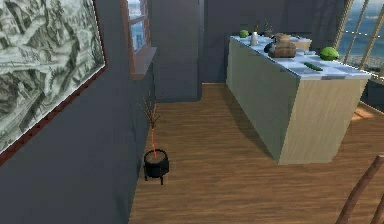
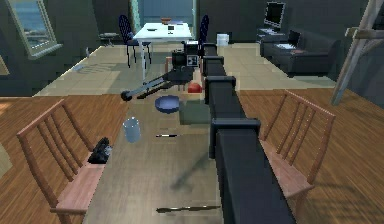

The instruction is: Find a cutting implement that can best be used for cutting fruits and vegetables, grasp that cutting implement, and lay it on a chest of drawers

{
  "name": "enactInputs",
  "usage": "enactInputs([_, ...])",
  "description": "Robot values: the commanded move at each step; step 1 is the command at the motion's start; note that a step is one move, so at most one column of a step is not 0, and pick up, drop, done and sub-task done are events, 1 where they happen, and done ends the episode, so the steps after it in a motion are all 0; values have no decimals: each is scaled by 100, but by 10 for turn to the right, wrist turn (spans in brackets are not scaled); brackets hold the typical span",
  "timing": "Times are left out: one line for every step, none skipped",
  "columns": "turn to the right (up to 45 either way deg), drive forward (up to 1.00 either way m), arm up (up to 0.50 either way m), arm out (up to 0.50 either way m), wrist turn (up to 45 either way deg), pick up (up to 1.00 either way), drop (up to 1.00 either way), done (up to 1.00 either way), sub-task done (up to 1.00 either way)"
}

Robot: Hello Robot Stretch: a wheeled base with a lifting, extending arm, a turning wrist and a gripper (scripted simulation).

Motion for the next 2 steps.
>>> enactInputs([0,0,0,0,-450,0,0,0,0])
enactInputs([0,0,0,0,-270,0,0,0,0])
